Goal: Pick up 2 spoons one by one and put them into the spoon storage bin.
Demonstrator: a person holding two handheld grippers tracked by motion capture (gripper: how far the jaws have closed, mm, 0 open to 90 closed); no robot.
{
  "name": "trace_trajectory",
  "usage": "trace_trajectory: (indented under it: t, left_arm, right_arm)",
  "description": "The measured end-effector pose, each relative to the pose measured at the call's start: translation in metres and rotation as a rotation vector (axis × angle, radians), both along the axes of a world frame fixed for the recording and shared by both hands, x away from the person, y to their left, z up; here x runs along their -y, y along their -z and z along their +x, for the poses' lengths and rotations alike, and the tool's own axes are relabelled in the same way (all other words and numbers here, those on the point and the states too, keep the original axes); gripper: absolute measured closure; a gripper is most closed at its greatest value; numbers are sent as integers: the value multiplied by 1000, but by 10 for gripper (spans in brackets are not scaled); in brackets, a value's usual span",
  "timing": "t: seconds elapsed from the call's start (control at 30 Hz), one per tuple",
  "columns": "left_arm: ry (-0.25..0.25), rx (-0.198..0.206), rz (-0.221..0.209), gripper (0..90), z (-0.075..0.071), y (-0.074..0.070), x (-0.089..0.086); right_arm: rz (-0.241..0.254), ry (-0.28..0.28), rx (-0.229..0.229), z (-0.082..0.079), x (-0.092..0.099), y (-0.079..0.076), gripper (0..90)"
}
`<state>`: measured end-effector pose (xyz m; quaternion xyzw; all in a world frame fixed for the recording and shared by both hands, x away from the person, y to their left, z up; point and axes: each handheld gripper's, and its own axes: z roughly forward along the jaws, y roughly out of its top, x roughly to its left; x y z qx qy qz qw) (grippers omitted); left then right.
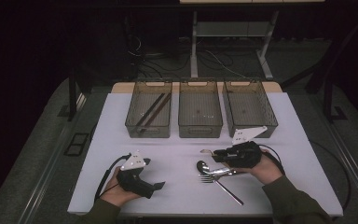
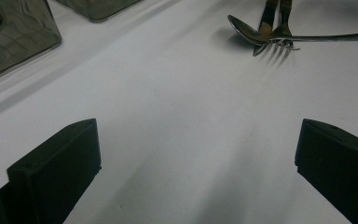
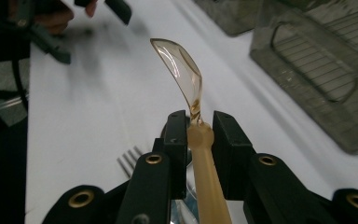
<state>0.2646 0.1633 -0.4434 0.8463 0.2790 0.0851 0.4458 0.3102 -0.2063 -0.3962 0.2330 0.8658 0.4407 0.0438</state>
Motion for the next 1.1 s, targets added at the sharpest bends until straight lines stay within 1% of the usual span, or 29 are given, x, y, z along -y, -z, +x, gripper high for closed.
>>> trace_trajectory:
  t: [0.1,0.2,0.23,0.33,0.37,0.5,0.53,0.8,1.1]
  left_arm:
    - [3,1,-1,0,0,0,0]
    - [2,0,-1,0,0,0,-1]
    - [2,0,-2,0,0,0,-1]
    - [7,6,0,0,0,0,-1]
    - [1,-3,-4,0,0,0,0]
    - [0,-4,-4,0,0,0,0]
    - [-1,-3,-6,0,-1,0,0]
    - [3,0,-1,0,0,0,-1]
    - [-1,-4,-5,0,0,0,-1]
  right_arm:
    - [0,34,-3,8,-1,-3,758]
    - [8,50,-3,15,-2,-5,758]
    - [14,58,-11,16,-2,-6,758]
    - [21,71,-4,22,-2,-9,758]
    - [27,82,-6,24,-2,-10,758]
    - [56,106,-10,31,1,-15,757]
    - [66,111,-8,33,2,-17,757]
    - [100,147,19,44,6,-27,757]
    - [122,179,32,57,3,-38,757]
